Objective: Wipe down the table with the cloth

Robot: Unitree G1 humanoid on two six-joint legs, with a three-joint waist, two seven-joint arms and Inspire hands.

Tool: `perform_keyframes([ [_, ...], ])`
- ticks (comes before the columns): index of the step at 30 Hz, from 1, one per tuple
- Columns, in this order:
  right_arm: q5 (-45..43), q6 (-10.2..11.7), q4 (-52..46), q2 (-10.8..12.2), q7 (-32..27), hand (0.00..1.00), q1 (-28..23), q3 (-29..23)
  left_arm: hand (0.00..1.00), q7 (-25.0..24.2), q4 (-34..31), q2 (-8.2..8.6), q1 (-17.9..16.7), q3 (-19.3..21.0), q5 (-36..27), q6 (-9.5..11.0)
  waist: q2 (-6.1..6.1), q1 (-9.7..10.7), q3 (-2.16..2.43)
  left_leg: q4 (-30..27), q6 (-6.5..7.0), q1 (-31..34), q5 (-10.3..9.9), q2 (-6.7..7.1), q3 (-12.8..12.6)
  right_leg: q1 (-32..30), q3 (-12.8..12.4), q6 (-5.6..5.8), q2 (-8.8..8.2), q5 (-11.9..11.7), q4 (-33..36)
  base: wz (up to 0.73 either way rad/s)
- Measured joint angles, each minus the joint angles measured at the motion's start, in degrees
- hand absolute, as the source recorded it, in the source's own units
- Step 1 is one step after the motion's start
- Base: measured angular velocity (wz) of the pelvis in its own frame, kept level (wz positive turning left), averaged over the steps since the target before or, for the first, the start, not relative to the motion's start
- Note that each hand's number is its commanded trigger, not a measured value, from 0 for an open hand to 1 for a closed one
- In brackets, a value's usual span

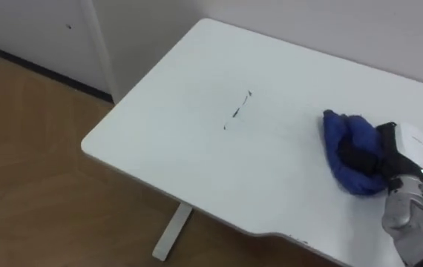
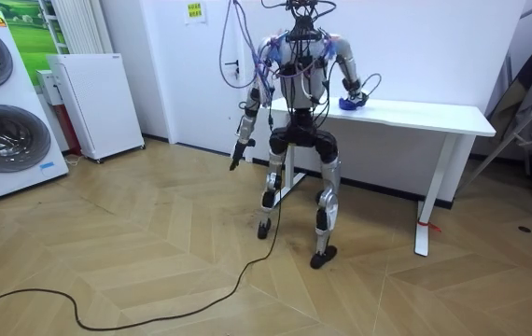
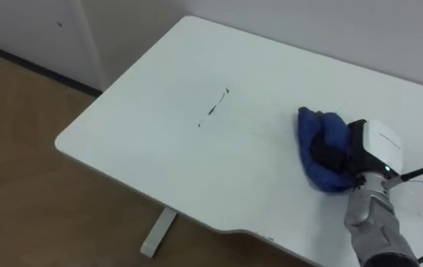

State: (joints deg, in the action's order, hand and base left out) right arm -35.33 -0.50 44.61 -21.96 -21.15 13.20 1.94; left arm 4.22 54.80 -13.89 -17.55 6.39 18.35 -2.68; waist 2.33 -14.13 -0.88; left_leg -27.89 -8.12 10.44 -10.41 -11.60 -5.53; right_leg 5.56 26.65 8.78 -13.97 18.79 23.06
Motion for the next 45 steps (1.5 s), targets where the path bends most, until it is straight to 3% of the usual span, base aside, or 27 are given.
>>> perform_keyframes([
  [1, -2.0, -1.2, -1.6, 0.0, 1.7, 1.0, 0.5, 0.1, 0.0, 0.0, 0.0, -0.01, 0.4, 0.1, 0.1, 0.0, 0.21, -0.6, -0.12, -1.4, 1.09, 0.0, -1.4, 0.74, -1.6, -0.7, -1.4, -0.01, 0.06, 0.0, 0.2, -0.41],
  [2, -3.7, -2.2, -3.3, 0.0, 2.9, 1.0, 1.1, 1.5, 0.0, 0.1, -0.2, 0.12, 0.4, 0.1, 0.4, -0.2, 0.13, -2.7, -0.1, -2.2, 2.31, -0.5, -3.3, 1.98, -2.7, -2.4, -3.8, -0.26, 0.12, -0.5, 0.5, -0.63],
  [3, -4.3, -2.3, -3.6, 0.2, 3.3, 1.0, 1.9, 1.9, 0.0, 0.1, -0.6, 0.27, 0.5, 0.1, 0.5, -0.4, -0.08, -3.5, -0.21, -2.3, 2.77, -1.1, -4.1, 2.73, -2.7, -3.1, -4.9, -0.33, 0.21, -1.0, 0.6, -0.97],
  [5, -7.7, -2.1, -5.9, 1.5, 4.5, 1.0, 3.8, 4.4, 0.0, 0.1, -0.9, 0.62, 0.0, 0.1, 0.3, -1.6, -1.5, -5.0, -0.83, -1.0, 2.96, -2.6, -4.9, 2.97, -3.3, -4.9, -7.1, -0.73, 0.95, -2.4, 0.5, -0.84],
  [6, -8.2, -2.0, -6.2, 1.7, 4.6, 1.0, 3.7, 4.6, 0.0, 0.1, -1.0, 0.69, 0.0, 0.1, 0.1, -2.0, -1.79, -5.0, -0.72, -0.2, 2.95, -2.8, -4.9, 3.05, -3.6, -5.6, -7.4, -1.03, 1.39, -2.5, 0.6, -0.54],
  [7, -8.5, -2.0, -6.5, 1.9, 4.5, 1.0, 3.7, 4.7, 0.0, 0.1, -1.2, 0.94, -0.4, 0.1, -0.4, -2.3, -2.21, -5.3, -0.22, 1.1, 3.12, -3.4, -4.8, 3.5, -3.5, -6.6, -7.5, -2.03, 2.36, -2.9, 0.6, -0.38],
  [8, -8.3, -2.1, -6.6, 1.9, 3.8, 1.0, 3.5, 4.7, 0.0, 0.2, -2.4, 1.04, -1.2, 0.2, -0.7, -2.8, -2.4, -4.9, 0.2, 2.5, 3.63, -3.8, -4.4, 4.63, -3.3, -7.2, -7.8, -2.31, 2.09, -3.1, 0.7, -0.29],
  [10, -7.9, -1.6, -5.7, 1.7, 0.7, 1.0, 0.9, 4.2, 0.0, 0.5, -2.5, 0.64, -2.5, 0.7, -0.7, -3.4, -1.89, -2.7, 0.32, 4.6, 4.51, -5.0, -3.7, 6.5, -2.5, -6.0, -7.8, -1.94, 1.19, -3.5, -0.1, 0.2],
  [12, -6.3, 0.8, -4.6, 1.7, -3.9, 1.0, -3.3, 3.0, 0.0, 0.7, -2.6, 0.56, -4.1, 1.4, -0.4, -3.7, -1.23, 0.6, 0.46, 5.6, 5.14, -6.0, -3.4, 7.92, -2.0, -3.2, -6.4, -1.04, 0.23, -3.9, -2.1, 0.63],
  [13, -5.0, 2.7, -4.6, 1.8, -7.1, 1.0, -7.3, 0.6, 0.0, 0.6, -2.6, 0.6, -4.8, 2.7, 0.7, -3.7, -0.39, 3.1, 1.08, 6.1, 5.82, -6.2, -3.1, 8.97, -1.8, -1.3, -6.1, -0.42, -0.21, -4.1, -3.7, 0.89],
  [14, -3.0, 4.1, -4.4, 1.8, -9.5, 1.0, -10.9, -2.1, 0.0, 0.6, -2.6, 0.55, -4.7, 4.1, 2.6, -3.7, 0.17, 5.0, 1.24, 6.2, 6.31, -6.5, -3.0, 9.65, -1.7, 0.4, -6.0, 0.08, -0.36, -4.4, -4.9, 0.82],
  [16, -1.2, 4.8, -4.0, 1.8, -11.5, 1.0, -15.4, -5.5, 0.0, 0.6, -2.6, -0.34, -4.9, 6.0, 4.5, -3.3, 0.97, 6.0, 1.53, 6.0, 6.85, -7.3, -3.3, 10.14, -1.5, 1.8, -6.0, 0.09, -0.26, -4.7, -5.6, 0.35],
  [17, -0.6, 4.8, -3.6, 1.7, -12.4, 1.0, -18.4, -7.9, 0.0, 0.8, -2.6, -0.99, -4.9, 7.4, 5.1, -3.1, 1.56, 6.2, 2.08, 6.0, 7.06, -7.3, -3.5, 10.2, -1.1, 2.1, -5.8, -0.06, 0.3, -5.2, -6.3, 0.13],
  [20, 1.4, 4.6, 0.8, -0.4, -13.0, 1.0, -20.0, -12.4, 0.0, 1.4, -2.7, -1.1, -4.6, 8.1, 6.1, -3.2, 1.38, 6.3, 2.11, 5.4, 7.74, -7.2, -4.1, 10.13, 0.1, 2.5, -5.5, -0.66, 2.45, -6.7, -8.8, -0.04],
  [22, 2.0, 3.3, 2.0, -1.7, -12.6, 1.0, -18.4, -12.4, 0.0, 1.4, -2.7, -0.68, -4.4, 7.7, 5.9, -3.3, 0.09, 5.8, 1.93, 5.0, 8.2, -7.1, -4.9, 10.14, 1.2, 2.3, -4.4, -1.28, 3.53, -7.5, -9.6, -0.4],
  [24, 2.0, 0.6, 1.9, -1.9, -11.3, 1.0, -15.1, -11.2, 0.0, 1.4, -2.8, -0.59, -4.1, 6.1, 5.2, -3.7, -1.18, 5.6, 1.85, 5.2, 8.47, -7.2, -5.1, 10.23, 1.6, 1.5, -4.5, -2.02, 4.49, -8.0, -9.4, -0.48],
  [25, 2.1, -1.8, 1.7, -1.9, -10.6, 1.0, -12.7, -9.7, 0.0, 1.4, -3.2, -0.44, -3.6, 5.1, 4.0, -4.2, -1.66, 5.2, 1.7, 5.7, 8.67, -7.2, -4.9, 10.42, 1.7, 0.9, -5.0, -2.55, 4.67, -8.4, -9.4, -0.5],
  [28, 0.8, -7.1, 0.1, -1.5, -6.5, 1.0, -5.3, -3.5, 0.0, 1.3, -3.1, 0.08, -1.2, 3.2, 1.8, -4.6, -1.82, 3.0, 1.06, 6.8, 9.01, -6.0, -3.8, 10.62, 3.0, -2.1, -6.9, -4.3, 6.4, -10.0, -9.3, -0.63],
  [30, -0.1, -8.5, -3.0, 0.1, -2.4, 1.0, -0.1, 1.6, 0.0, 1.2, -3.0, 0.14, 0.6, 2.5, 2.0, -4.6, -1.13, 2.7, 0.65, 7.1, 8.77, -4.6, -3.1, 10.86, 5.1, -3.9, -6.7, -5.28, 7.5, -10.6, -9.4, -0.41],
  [31, -1.5, -8.6, -5.0, 1.4, -0.1, 1.0, 3.5, 5.5, 0.0, 0.8, -2.9, 0.24, 1.8, 1.8, 2.0, -4.7, -0.8, 2.3, 0.31, 7.2, 8.62, -3.8, -2.7, 11.28, 7.2, -4.9, -7.0, -5.93, 8.14, -11.0, -9.6, -0.19],
  [33, -3.0, -8.6, -7.0, 2.5, 2.2, 1.0, 8.2, 10.7, 0.0, 0.0, -2.9, 0.32, 2.6, 0.0, 2.2, -4.5, -0.62, 0.1, 0.02, 7.4, 8.21, -3.4, -2.3, 11.23, 8.5, -5.5, -6.8, -6.47, 8.78, -11.0, -9.7, 0.02],
  [35, -4.4, -8.0, -7.1, 2.6, 4.0, 1.0, 11.7, 12.8, 0.0, -0.7, -3.6, 0.71, 2.0, -1.0, 2.2, -5.2, 0.21, -2.7, 0.29, 8.4, 8.12, -3.1, -1.3, 11.38, 9.8, -5.2, -5.9, -6.94, 8.97, -10.3, -10.5, 0.42],
  [37, -4.4, -8.1, -6.8, 2.2, 4.5, 1.0, 13.4, 12.7, 0.0, -1.1, -4.2, 0.71, 0.1, -0.9, 2.1, -6.6, 0.33, -3.6, 0.22, 8.6, 8.05, -3.0, -1.0, 11.84, 11.4, -4.2, -5.0, -6.77, 9.06, -10.2, -11.6, 0.64],
  [39, -3.6, -7.8, -4.8, 1.5, 4.6, 1.0, 13.6, 12.4, 0.0, -1.1, -4.3, 0.37, -2.3, -0.7, 1.8, -7.5, 0.41, -3.6, 0.31, 8.9, 8.15, -3.2, -0.8, 12.35, 12.4, -3.3, -4.6, -6.06, 8.81, -9.6, -11.7, 0.73],
  [42, -1.5, -6.9, 2.3, -0.2, 4.3, 1.0, 11.9, 11.7, 0.0, -1.5, -4.2, -0.62, -5.5, -0.2, 1.7, -7.8, 0.65, -3.3, 0.31, 9.4, 8.18, -3.7, -0.5, 12.4, 12.2, -2.2, -4.5, -6.03, 8.65, -9.6, -11.5, 0.55],
  [45, 5.8, -2.8, 5.1, -1.5, 1.8, 1.0, 5.7, 5.0, 0.0, -1.9, -2.8, -1.17, -5.8, 1.8, 1.4, -7.4, 0.56, -1.7, 0.35, 9.6, 8.39, -3.9, -0.3, 12.4, 11.0, -0.9, -4.7, -6.02, 8.52, -9.6, -11.6, 0.42],
])
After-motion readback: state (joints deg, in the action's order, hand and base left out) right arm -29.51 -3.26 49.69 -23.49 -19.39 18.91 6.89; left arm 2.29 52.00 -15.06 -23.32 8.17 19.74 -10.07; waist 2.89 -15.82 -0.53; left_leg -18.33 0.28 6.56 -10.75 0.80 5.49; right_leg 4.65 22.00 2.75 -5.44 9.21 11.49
